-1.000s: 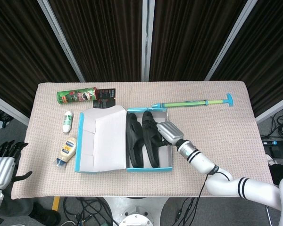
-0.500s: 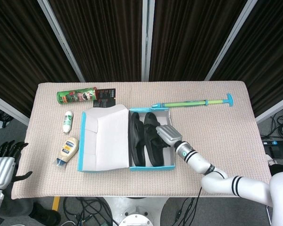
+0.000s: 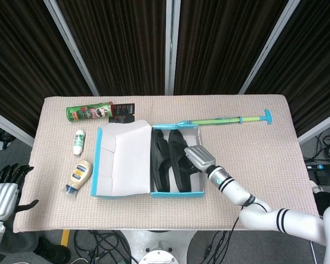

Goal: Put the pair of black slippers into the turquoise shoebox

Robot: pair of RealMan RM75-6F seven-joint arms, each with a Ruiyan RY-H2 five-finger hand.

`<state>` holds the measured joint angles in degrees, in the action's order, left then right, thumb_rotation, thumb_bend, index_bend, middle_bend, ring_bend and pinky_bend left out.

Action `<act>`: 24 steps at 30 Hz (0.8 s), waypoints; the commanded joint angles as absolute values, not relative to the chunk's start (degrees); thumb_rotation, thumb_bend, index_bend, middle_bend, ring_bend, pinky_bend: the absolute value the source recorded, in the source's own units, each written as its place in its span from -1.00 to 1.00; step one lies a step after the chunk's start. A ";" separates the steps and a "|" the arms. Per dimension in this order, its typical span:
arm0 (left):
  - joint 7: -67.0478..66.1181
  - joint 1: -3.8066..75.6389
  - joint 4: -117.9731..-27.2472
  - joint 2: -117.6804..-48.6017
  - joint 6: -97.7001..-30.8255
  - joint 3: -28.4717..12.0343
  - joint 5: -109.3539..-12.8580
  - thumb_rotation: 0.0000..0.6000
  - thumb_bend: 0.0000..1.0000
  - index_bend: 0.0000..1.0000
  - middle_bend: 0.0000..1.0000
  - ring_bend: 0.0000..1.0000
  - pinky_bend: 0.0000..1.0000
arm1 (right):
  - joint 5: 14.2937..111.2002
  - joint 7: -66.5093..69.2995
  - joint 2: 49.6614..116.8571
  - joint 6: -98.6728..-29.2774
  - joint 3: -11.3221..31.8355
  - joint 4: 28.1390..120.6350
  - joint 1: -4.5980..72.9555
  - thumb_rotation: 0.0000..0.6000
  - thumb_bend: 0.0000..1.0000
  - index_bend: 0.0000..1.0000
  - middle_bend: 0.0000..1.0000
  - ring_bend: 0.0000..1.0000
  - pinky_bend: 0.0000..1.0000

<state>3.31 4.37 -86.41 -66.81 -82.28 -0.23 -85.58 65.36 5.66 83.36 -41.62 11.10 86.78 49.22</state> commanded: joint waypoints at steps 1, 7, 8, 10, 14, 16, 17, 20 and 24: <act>3.28 4.44 -86.47 -66.78 -82.34 -0.28 -85.69 1.00 -0.94 -0.67 -0.76 -0.92 -0.93 | 66.66 6.95 81.97 -43.19 11.54 88.12 48.07 1.00 -0.50 -1.00 -0.95 0.25 0.80; 3.26 4.71 -86.55 -66.62 -82.48 -0.43 -86.10 1.00 -0.94 -0.67 -0.76 -0.92 -0.93 | 69.99 10.76 78.88 -48.72 11.88 90.55 44.30 1.00 -0.51 -1.00 -0.95 0.25 0.80; 3.29 4.78 -86.63 -66.59 -82.51 -0.47 -86.20 1.00 -0.94 -0.67 -0.76 -0.92 -0.93 | 70.76 11.40 78.33 -51.08 11.95 91.06 42.97 1.00 -0.51 -1.00 -0.94 0.25 0.80; 3.31 4.95 -86.62 -66.60 -82.42 -0.55 -86.28 1.00 -0.94 -0.67 -0.76 -0.92 -0.93 | 72.14 11.41 77.43 -55.51 11.64 91.81 40.48 1.00 -0.51 -1.00 -0.89 0.19 0.77; 3.34 5.27 -86.28 -66.96 -82.05 -0.76 -86.05 1.00 -0.94 -0.67 -0.76 -0.92 -0.93 | 74.86 6.05 74.54 -65.80 9.30 92.66 34.14 1.00 -0.48 -1.00 -0.81 -0.29 0.29; 3.26 5.47 -86.06 -67.24 -81.95 -0.90 -86.05 1.00 -0.94 -0.67 -0.76 -0.92 -0.93 | 76.00 1.69 73.64 -71.11 7.83 92.36 30.82 1.00 -0.47 -1.00 -0.80 -0.56 -0.11; 3.20 5.55 -85.97 -67.37 -81.94 -0.95 -86.07 1.00 -0.94 -0.67 -0.76 -0.92 -0.93 | 76.61 0.25 73.30 -73.40 7.12 92.15 29.27 1.00 -0.47 -1.00 -0.80 -0.67 -0.29; 2.96 5.69 -85.70 -67.71 -81.77 -1.03 -85.89 1.00 -0.94 -0.67 -0.76 -0.92 -0.94 | 78.96 -2.01 71.55 -79.18 4.17 91.75 24.33 1.00 -0.47 -1.00 -0.85 -0.96 -0.74; 1.68 5.78 -85.79 -68.05 -81.84 -1.49 -85.15 1.00 -0.94 -0.67 -0.76 -0.92 -0.93 | 81.61 -1.24 68.39 -83.40 -0.05 92.67 18.64 1.00 -0.52 -1.00 -0.98 -1.00 -0.99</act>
<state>1.89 5.75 -85.75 -67.94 -81.78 -1.37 -85.31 79.20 -0.43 70.86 -80.38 2.98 92.11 22.25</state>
